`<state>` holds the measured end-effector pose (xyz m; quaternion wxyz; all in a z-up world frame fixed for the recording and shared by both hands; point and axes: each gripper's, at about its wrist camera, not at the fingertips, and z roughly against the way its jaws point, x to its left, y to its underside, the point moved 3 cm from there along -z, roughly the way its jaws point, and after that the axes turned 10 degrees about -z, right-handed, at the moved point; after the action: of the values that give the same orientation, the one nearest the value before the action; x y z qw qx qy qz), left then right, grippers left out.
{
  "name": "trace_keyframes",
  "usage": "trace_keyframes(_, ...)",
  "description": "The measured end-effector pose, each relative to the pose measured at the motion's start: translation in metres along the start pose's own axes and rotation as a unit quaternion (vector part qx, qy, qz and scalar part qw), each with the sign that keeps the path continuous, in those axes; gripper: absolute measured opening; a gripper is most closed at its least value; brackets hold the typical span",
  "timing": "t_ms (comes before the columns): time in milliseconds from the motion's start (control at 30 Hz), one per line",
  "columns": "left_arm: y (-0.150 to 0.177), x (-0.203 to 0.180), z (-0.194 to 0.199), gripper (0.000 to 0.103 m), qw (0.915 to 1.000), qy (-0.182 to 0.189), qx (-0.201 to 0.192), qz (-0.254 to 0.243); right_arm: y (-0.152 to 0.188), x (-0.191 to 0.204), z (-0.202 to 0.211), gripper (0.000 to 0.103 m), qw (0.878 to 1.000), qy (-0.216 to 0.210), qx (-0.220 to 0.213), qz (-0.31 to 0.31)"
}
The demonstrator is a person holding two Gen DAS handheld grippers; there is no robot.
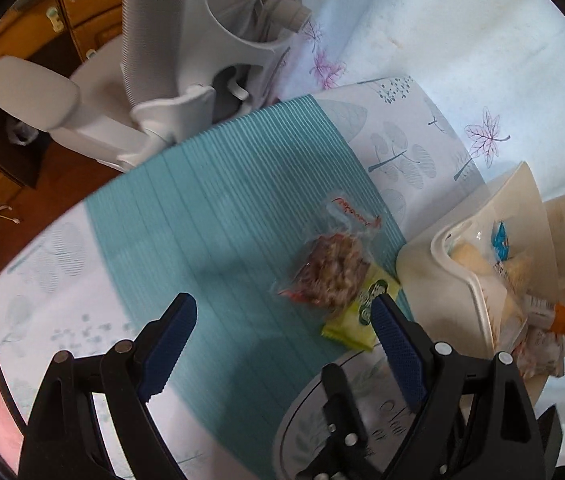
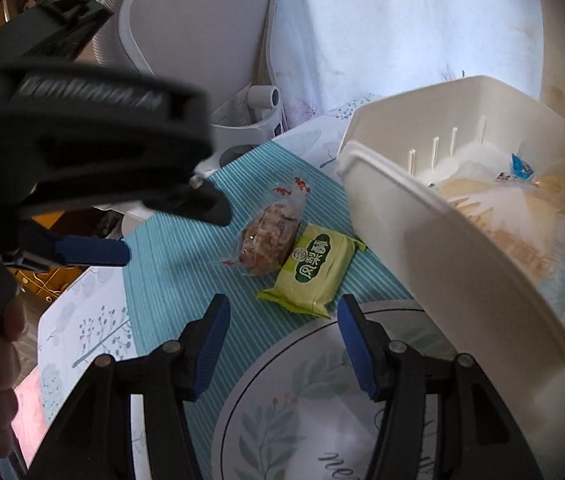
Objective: Organize snacks
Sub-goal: 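Grasp the nut packet with the left tool while the right tool grasps the yellow-green packet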
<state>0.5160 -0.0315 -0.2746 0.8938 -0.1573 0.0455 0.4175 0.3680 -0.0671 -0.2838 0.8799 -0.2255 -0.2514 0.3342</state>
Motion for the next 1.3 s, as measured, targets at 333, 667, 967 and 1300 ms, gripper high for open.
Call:
trace_keyframes(333,-0.016,-0.008,-0.039,0.075,0.9991,0.032,0.026,0.007,-0.012,-0.002,-0.017,0.056,1.0,0.022,0.001,-0.008)
trace_keyframes(667,-0.02,-0.01,-0.051,0.056,0.9972,0.069,0.024,0.018,-0.02,-0.002,-0.028,0.056,1.0,0.028,0.01,0.001)
trace_keyframes(967,-0.018,-0.004,-0.05,0.04,0.9915,0.117,0.011,0.056,-0.019,-0.001,-0.025,0.043,0.999,0.03,0.018,0.007)
trace_keyframes(1300,0.001,0.007,-0.046,0.039,0.9852,0.134,0.017,0.106,-0.029,-0.021,-0.014,0.041,0.997,0.01,0.073,-0.01)
